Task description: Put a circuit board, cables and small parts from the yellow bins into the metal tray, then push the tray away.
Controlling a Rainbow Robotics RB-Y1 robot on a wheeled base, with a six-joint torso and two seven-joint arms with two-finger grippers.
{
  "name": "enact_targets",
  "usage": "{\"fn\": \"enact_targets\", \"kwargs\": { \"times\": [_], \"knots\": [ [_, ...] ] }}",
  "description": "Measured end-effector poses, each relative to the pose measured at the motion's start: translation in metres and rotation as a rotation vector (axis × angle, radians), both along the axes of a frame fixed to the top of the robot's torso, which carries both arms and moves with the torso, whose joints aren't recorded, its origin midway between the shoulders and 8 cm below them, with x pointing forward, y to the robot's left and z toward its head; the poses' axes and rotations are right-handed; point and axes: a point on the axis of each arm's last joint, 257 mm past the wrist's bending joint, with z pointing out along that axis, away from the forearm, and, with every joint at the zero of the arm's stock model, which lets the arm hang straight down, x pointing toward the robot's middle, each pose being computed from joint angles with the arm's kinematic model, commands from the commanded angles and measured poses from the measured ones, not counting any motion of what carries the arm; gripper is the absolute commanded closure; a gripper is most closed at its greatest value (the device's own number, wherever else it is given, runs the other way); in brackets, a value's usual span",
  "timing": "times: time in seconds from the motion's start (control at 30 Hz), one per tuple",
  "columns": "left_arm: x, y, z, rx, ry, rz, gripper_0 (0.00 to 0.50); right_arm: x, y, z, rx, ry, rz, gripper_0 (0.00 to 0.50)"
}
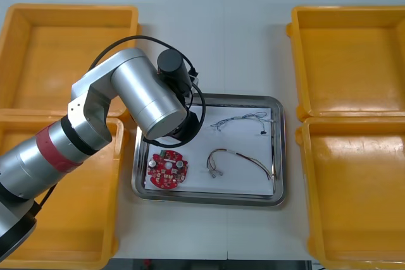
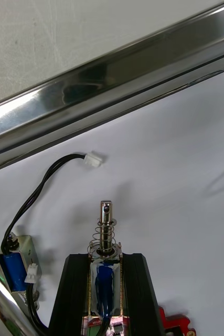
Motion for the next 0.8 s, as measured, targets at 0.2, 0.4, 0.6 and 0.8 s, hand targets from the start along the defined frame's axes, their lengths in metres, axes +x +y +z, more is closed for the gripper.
{"fn": "enact_targets", "kwargs": {
  "times": [0.2,0.4,0.6,0.8],
  "knots": [
    [0.0009,0.0011,-0.0026,-0.014,0.003,0.034,0.171,0.0002,0.0019,0.0013,-0.003,-0.005,0.006,0.0],
    [0.001,0.0012,-0.0026,-0.021,0.004,0.049,0.0,0.0,0.0028,0.0013,0.0,-0.005,0.008,0.0],
    [0.0012,0.0014,-0.0025,-0.021,0.003,0.049,0.0,-0.0003,0.0046,0.0013,0.004,-0.004,0.014,0.0],
    [0.0014,0.0024,-0.0025,-0.019,0.003,0.05,0.0,-0.0004,0.0066,0.0019,0.011,-0.006,0.01,0.0]
  ]
}}
